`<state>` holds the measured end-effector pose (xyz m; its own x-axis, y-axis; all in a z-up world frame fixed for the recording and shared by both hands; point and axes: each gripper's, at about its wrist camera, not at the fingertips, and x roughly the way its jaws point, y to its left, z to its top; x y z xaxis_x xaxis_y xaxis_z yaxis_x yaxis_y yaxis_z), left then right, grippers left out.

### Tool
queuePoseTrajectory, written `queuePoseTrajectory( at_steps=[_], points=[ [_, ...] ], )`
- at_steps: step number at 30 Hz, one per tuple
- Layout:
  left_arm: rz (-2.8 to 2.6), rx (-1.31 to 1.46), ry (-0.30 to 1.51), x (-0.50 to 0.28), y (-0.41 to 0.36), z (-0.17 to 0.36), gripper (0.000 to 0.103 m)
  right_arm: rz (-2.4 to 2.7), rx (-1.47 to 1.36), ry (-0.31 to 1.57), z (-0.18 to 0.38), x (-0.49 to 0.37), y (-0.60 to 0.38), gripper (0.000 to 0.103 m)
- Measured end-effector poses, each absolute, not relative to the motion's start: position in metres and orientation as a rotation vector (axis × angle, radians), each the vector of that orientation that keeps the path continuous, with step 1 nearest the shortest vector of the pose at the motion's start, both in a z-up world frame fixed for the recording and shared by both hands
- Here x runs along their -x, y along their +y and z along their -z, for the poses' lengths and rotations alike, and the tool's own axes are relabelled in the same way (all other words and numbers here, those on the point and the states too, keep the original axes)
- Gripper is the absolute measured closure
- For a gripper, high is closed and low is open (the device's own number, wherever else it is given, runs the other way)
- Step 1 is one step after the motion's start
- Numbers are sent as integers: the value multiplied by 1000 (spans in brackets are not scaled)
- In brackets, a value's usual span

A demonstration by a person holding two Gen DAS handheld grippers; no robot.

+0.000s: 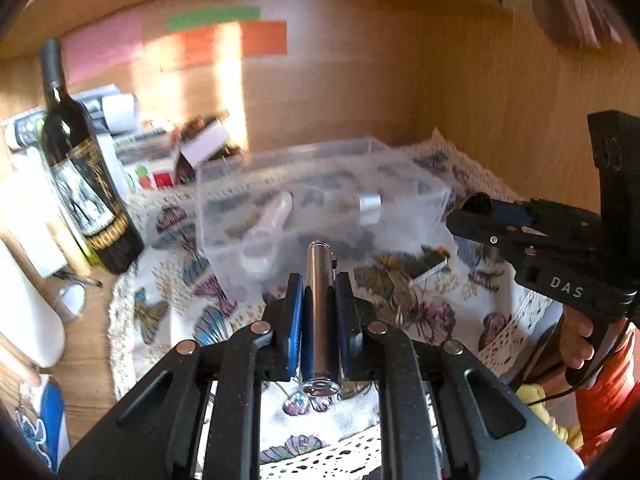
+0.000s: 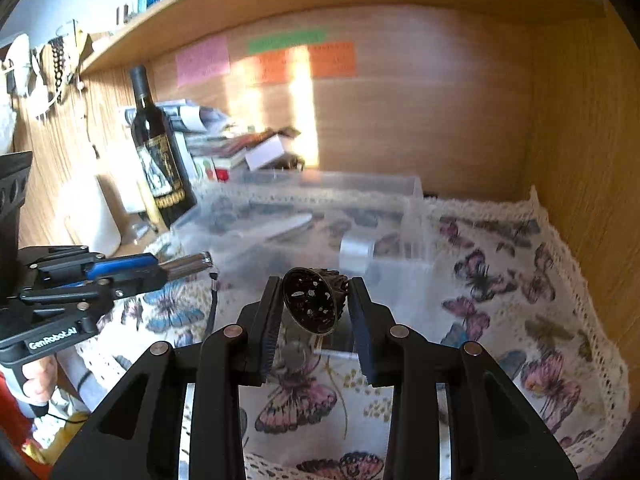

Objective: Organize rigid objects
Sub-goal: 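Lift both items into the clear box and open both tools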

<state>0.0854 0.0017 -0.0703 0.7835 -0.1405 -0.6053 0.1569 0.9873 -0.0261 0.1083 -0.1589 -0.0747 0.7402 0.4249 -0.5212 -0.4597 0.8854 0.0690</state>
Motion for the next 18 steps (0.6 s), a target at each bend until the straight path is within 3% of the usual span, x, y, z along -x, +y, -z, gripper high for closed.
queuePoseTrajectory(
  at_steps=[18],
  points=[
    [89,13,466,-115,20,2,88,-501,66,422,25,-142,-146,73]
  ],
)
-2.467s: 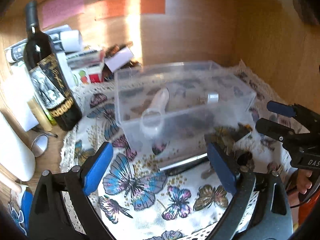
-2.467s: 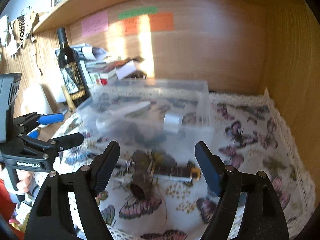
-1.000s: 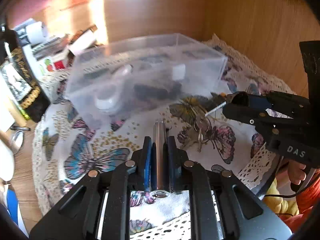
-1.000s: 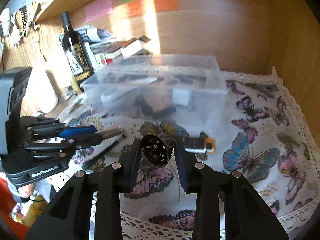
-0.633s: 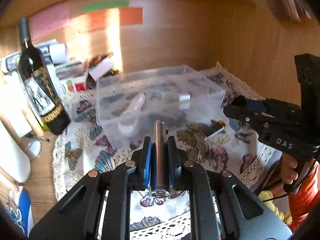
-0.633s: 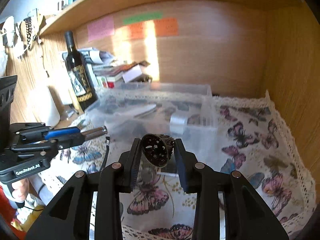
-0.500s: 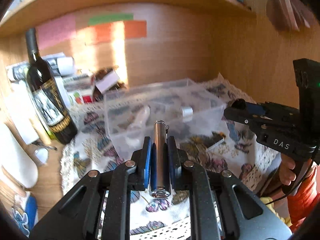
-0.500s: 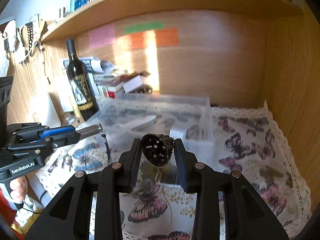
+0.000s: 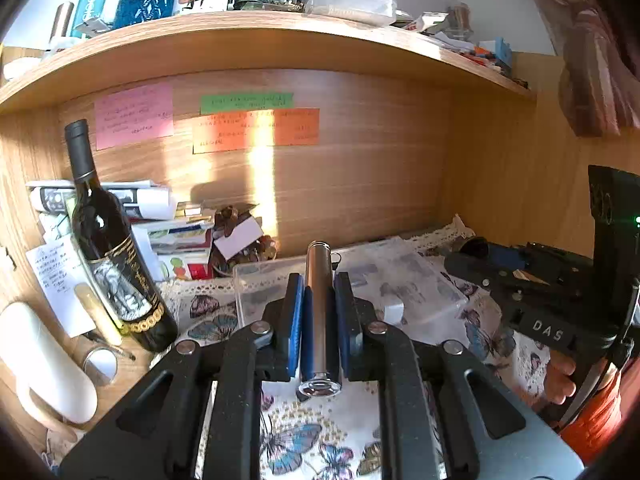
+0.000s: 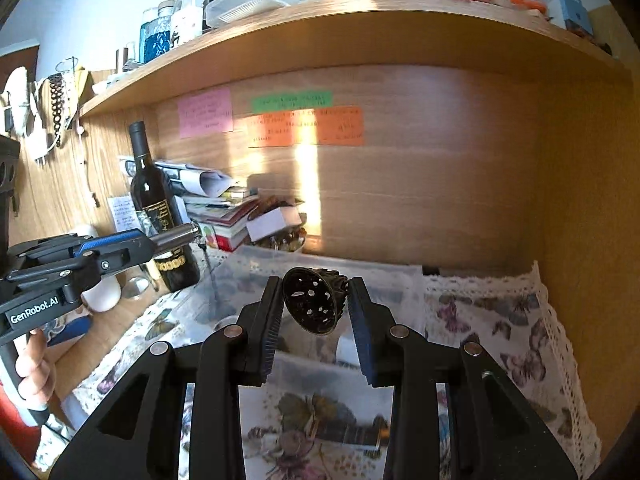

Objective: Organize rigid objects
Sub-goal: 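Lift both items into the clear box and open both tools, then grasp the keys with the left tool while the right tool grasps the black-and-gold cylinder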

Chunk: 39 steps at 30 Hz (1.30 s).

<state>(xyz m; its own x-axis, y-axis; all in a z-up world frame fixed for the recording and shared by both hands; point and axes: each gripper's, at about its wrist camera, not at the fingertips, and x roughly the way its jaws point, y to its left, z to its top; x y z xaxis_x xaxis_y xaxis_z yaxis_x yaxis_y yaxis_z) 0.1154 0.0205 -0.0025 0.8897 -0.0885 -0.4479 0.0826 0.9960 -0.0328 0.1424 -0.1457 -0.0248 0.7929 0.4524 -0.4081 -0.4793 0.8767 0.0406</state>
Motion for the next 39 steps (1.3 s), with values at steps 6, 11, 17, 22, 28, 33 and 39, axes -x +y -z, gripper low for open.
queuePoseTrajectory(
  at_steps=[6,11,17,22,28,33,39],
  points=[
    [89,17,528,-149,20,22,88,-513,74,473,35,-168,-133,73],
    [109,32,638,-180,20,57,88,-514,85,566,57,-193,-118,73],
    [128,71,727,-202,25,87,88,-512,130,664,82,-212,-101,73],
    [139,71,764,-212,23,99,88,-509,160,707,97,-223,-94,73],
    [146,84,782,-217,23,104,88,-514,160,734,102,-229,-93,72],
    [140,88,787,-215,26,101,88,-525,152,739,100,-226,-93,68],
    [134,79,754,-202,26,86,78,-524,154,681,85,-208,-99,61]
  ],
)
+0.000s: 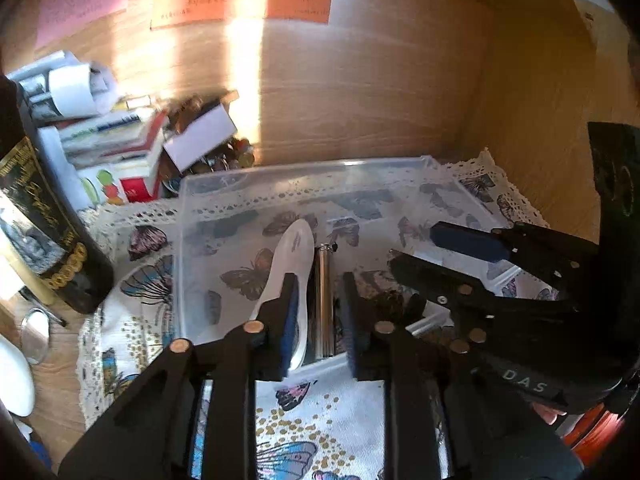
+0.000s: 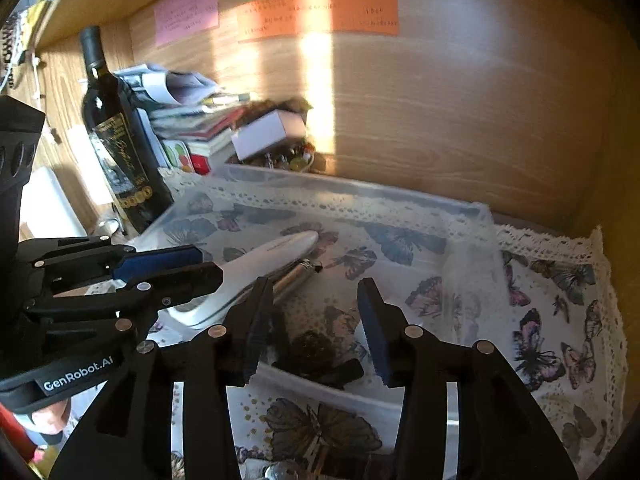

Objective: Organize rigid objects
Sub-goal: 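Grasp the keys with the left tool while the right tool grasps the black-and-gold cylinder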

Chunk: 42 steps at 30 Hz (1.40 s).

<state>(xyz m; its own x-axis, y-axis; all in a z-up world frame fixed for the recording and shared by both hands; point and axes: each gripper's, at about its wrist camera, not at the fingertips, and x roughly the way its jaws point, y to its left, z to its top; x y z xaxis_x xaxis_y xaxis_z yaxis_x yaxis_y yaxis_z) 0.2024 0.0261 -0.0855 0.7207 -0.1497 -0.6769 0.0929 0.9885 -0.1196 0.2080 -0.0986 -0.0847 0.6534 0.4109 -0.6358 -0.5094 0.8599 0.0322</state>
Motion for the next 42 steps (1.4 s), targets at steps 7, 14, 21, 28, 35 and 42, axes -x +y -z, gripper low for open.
queuePoseTrajectory(
  at_steps=[7,14,21,28,35,42],
  points=[
    [121,35,651,-169,23,57,47,-508,153,599,63,-178,-114,49],
    [120,4,619,-137,19,51,23,-467,156,584,66,-153,-137,32],
    [120,-36,662,-123,14,70,18,-415,163,688,98,-156,-149,17],
    [145,-33,763,-122,12,100,17,-364,231,820,135,-168,-146,16],
    [177,-58,830,-121,-3,120,17,-385,191,882,147,-178,-149,12],
    [233,-84,862,-127,-23,127,18,-402,136,898,146,-176,-160,25]
  ],
)
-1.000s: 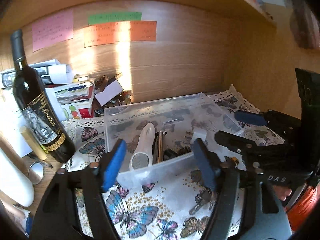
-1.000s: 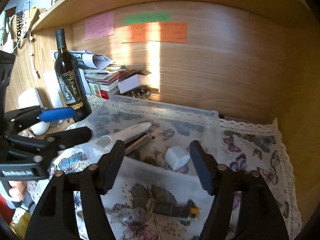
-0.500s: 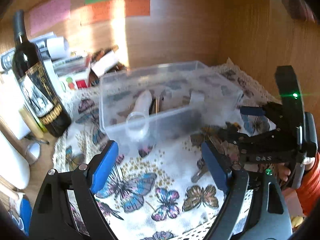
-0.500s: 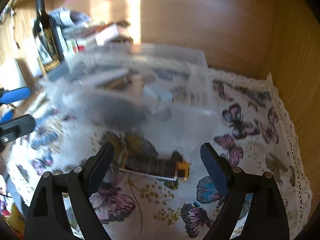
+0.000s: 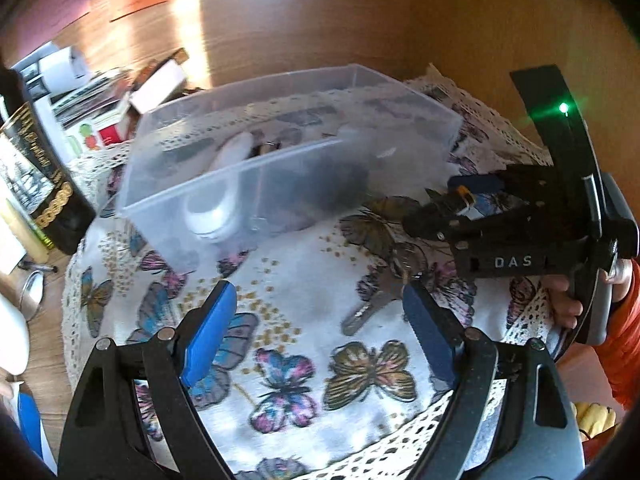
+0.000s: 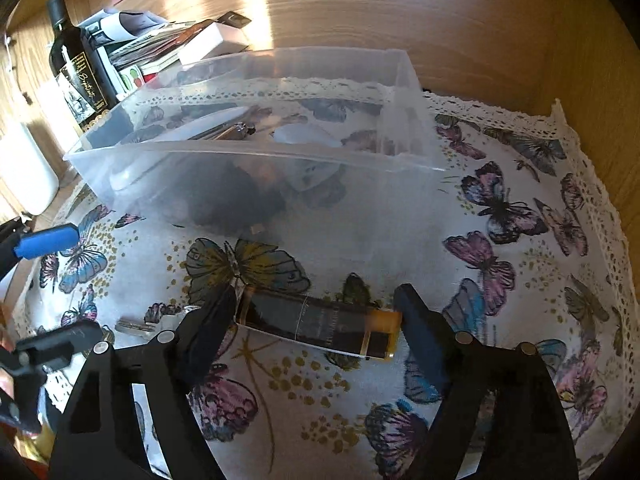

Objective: Organize rigid objects
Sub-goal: 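Grasp the keys with the left tool while the right tool grasps the black-and-gold cylinder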

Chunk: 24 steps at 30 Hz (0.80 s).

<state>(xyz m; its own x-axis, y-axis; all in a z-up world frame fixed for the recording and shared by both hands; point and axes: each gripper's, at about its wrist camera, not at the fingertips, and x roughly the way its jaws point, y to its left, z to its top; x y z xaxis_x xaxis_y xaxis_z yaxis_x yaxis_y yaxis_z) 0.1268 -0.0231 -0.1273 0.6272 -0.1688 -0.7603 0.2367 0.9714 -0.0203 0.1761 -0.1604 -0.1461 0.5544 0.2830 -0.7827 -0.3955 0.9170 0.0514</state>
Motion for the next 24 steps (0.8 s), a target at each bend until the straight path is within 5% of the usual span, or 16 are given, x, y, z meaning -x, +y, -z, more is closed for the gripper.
queuePoseTrajectory(
  at_steps=[5,10,12,15,17,24],
  points=[
    [280,-107,890,-133,-40,133,18,-392,124,869,138,-170,-171,51],
    [321,-139,920,-142,-57,140,32,-388,115,870,139,-168,-179,55],
    [340,-147,950,-148,-62,146,42,-389,99,877,139,-166,-182,53],
    [348,-153,956,-149,-67,150,52,-415,55,874,136,-163,-186,32],
    [363,-156,949,-148,-70,149,74,-415,51,859,134,-160,-188,26],
    [352,-148,923,-142,-64,148,75,-408,75,896,143,-164,-172,18]
  ],
)
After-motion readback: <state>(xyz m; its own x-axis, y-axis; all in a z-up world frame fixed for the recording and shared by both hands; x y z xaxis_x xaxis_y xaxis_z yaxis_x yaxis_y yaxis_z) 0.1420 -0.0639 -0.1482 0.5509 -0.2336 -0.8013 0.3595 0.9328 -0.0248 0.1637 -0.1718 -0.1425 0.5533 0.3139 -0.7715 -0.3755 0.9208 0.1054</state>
